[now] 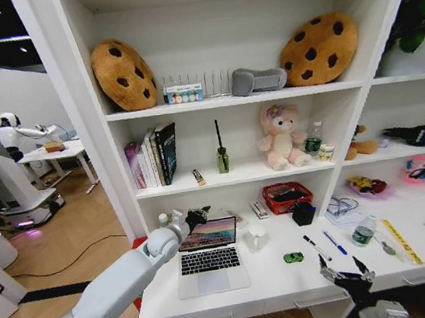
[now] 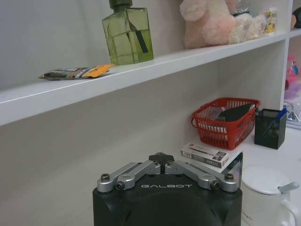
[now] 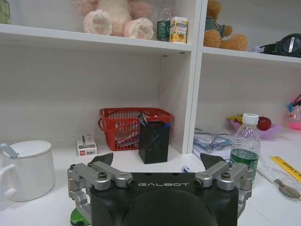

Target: Organize the objects on the table.

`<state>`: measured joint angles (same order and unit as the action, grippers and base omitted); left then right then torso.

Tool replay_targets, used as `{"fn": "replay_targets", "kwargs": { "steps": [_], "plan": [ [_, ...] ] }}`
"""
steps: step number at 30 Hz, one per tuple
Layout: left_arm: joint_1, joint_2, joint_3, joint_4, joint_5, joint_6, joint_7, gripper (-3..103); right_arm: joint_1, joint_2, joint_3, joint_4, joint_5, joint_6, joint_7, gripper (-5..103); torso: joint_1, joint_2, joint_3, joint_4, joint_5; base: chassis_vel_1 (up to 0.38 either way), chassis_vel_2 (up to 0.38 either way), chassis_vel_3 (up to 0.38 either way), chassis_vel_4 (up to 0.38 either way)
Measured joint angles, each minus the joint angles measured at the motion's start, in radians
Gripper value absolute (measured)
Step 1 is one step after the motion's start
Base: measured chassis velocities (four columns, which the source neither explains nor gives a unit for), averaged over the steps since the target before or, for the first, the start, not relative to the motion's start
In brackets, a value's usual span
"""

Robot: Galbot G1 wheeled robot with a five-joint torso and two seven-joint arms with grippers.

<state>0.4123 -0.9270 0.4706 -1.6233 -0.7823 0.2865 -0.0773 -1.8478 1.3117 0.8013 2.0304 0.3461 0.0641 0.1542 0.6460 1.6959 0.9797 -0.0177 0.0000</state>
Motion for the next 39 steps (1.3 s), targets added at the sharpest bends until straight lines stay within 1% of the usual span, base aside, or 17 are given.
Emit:
{"fn": "replay_targets", "kwargs": {
  "steps": [2, 5, 10, 12, 13, 15, 16, 18, 19, 21, 24, 26, 27, 29, 34, 38, 39],
  "plan": [
    [-0.021, -0.009, 0.025, 0.023, 0.016, 0.003, 0.008, 0, -0.002, 0.005, 0.006, -0.004, 0.0, 0.009, -0.001, 100, 0.0, 0.0, 0.0, -0.0001, 0.0001, 0.0, 0.0, 0.0, 0.0],
    [-0.024, -0.009, 0.029, 0.025, 0.018, 0.004, 0.009, 0, -0.002, 0.007, 0.008, -0.005, 0.0, 0.011, -0.001, 100, 0.0, 0.0, 0.0, -0.0001, 0.0, 0.0, 0.0, 0.0, 0.0],
    [-0.032, 0.02, 0.049, 0.025, 0.036, 0.016, 0.032, 0, -0.008, 0.019, 0.019, -0.016, 0.0, 0.031, -0.008, 100, 0.0, 0.0, 0.0, -0.0002, -0.0001, 0.0, 0.0, 0.0, 0.0],
    [-0.022, 0.078, 0.053, 0.0, 0.053, 0.026, 0.055, 0, -0.008, 0.024, 0.023, -0.022, 0.002, 0.041, -0.011, 100, 0.0, 0.0, 0.0, 0.0, -0.0001, 0.0, 0.0, 0.0, 0.0],
    [-0.022, 0.078, 0.053, 0.0, 0.053, 0.026, 0.055, 0, -0.008, 0.024, 0.023, -0.022, 0.002, 0.041, -0.011, 100, 0.0, 0.0, 0.0, 0.0, -0.0001, 0.0, 0.0, 0.0, 0.0],
    [-0.005, 0.12, 0.048, -0.025, 0.071, 0.025, 0.079, 0, -0.002, 0.024, 0.023, -0.025, 0.004, 0.044, -0.011, 100, 0.0, 0.0, 0.0, 0.0, -0.0001, 0.0, 0.0, 0.0, 0.0],
    [-0.005, 0.12, 0.048, -0.025, 0.071, 0.025, 0.079, 0, -0.002, 0.024, 0.023, -0.025, 0.004, 0.044, -0.011, 100, 0.0, 0.0, 0.0, 0.0, -0.0001, 0.0, 0.0, 0.0, 0.0],
    [0.015, 0.168, 0.041, -0.058, 0.098, 0.025, 0.108, 0, 0.005, 0.023, 0.023, -0.027, 0.007, 0.046, -0.011, 100, 0.0, 0.0, 0.0, -0.0003, -0.0002, 0.0, 0.0, 0.0, 0.0],
    [0.015, 0.168, 0.041, -0.058, 0.098, 0.025, 0.108, 0, 0.005, 0.023, 0.023, -0.027, 0.007, 0.046, -0.011, 100, 0.0, 0.0, 0.0, -0.0003, -0.0002, 0.0, 0.0, 0.0, 0.0],
    [0.052, 0.222, 0.033, -0.11, 0.114, 0.025, 0.129, 0, 0.01, 0.021, 0.023, -0.029, 0.009, 0.051, -0.012, 100, 0.0, 0.0, 0.0, -0.0002, -0.0001, 0.0, 0.0, 0.0, 0.0],
    [0.068, 0.24, 0.031, -0.128, 0.12, 0.024, 0.139, 0, 0.01, 0.021, 0.023, -0.032, 0.009, 0.054, -0.013, 100, 0.0, 0.0, 0.0, 0.0007, 0.0001, 0.0, 0.0, 0.0, 0.0],
    [0.126, 0.285, 0.011, -0.19, 0.137, 0.024, 0.152, 0, 0.011, 0.023, 0.024, -0.039, 0.009, 0.065, -0.018, 100, 0.0, 0.0, 0.0, 0.0, 0.0, 0.0, 0.0, 0.0, 0.0],
    [0.126, 0.285, 0.011, -0.19, 0.137, 0.024, 0.152, 0, 0.011, 0.023, 0.024, -0.039, 0.009, 0.065, -0.018, 100, 0.0, 0.0, 0.0, 0.0, 0.0, 0.0, 0.0, 0.0, 0.0],
    [0.195, 0.319, -0.022, -0.241, 0.16, 0.029, 0.159, 0, 0.011, 0.028, 0.025, -0.044, 0.009, 0.073, -0.022, 100, 0.0, 0.0, 0.0, 0.0005, -0.0002, 0.0, 0.0, 0.0, 0.0],
    [0.279, 0.346, -0.078, -0.283, 0.182, 0.03, 0.163, 0, 0.01, 0.033, 0.025, -0.049, 0.006, 0.08, -0.025, 100, 0.0, 0.0, 0.0, 0.0001, -0.0001, 0.0, 0.0, 0.0, 0.0],
    [0.44, 0.393, -0.22, -0.354, 0.191, 0.03, 0.163, 0, 0.013, 0.038, 0.023, -0.045, 0.002, 0.082, -0.026, 100, 0.0, 0.0, 0.0, -0.0003, -0.0001, 0.0, 0.0, 0.0, 0.0],
    [0.44, 0.393, -0.22, -0.354, 0.191, 0.03, 0.163, 0, 0.013, 0.038, 0.023, -0.045, 0.002, 0.082, -0.026, 100, 0.0, 0.0, 0.0, -0.0003, -0.0001, 0.0, 0.0, 0.0, 0.0]
  ]
}}
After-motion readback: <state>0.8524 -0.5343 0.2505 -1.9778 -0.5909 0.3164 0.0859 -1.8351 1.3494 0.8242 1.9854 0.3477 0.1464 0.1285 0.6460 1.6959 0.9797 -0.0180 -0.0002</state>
